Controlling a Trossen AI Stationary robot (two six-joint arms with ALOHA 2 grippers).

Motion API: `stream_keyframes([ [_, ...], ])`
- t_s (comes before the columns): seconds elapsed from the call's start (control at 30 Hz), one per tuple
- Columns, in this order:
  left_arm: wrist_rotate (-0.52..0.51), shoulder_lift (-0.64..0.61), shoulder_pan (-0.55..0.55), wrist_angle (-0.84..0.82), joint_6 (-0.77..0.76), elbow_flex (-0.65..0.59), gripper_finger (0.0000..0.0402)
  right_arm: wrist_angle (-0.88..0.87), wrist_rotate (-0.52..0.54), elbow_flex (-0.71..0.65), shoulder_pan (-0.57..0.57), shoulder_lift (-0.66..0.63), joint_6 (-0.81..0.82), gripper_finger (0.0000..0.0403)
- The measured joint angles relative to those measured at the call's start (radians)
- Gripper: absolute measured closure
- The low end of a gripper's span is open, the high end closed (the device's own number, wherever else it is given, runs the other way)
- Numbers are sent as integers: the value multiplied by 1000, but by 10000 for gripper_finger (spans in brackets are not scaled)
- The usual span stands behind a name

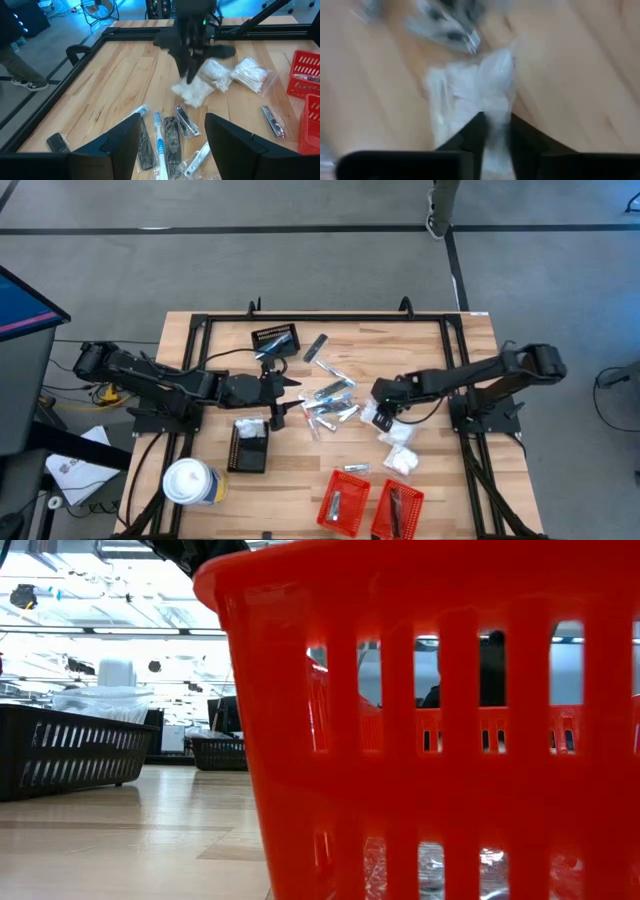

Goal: Pick & Place Travel size toiletries
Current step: Put the cotton pack into the bottom black bin

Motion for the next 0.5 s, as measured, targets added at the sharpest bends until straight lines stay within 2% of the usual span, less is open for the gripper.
stream_keyframes([
  [0.1, 0, 0, 0, 0, 0, 0, 188, 40, 51, 0, 11, -88, 0, 392],
  [0.33, 0, 0, 0, 0, 0, 0, 188, 219, 333, 1, 92, -312, -87, 395],
  [0.5, 0, 0, 0, 1, 0, 0, 188, 495, 447, 1, 171, -410, -281, 398],
])
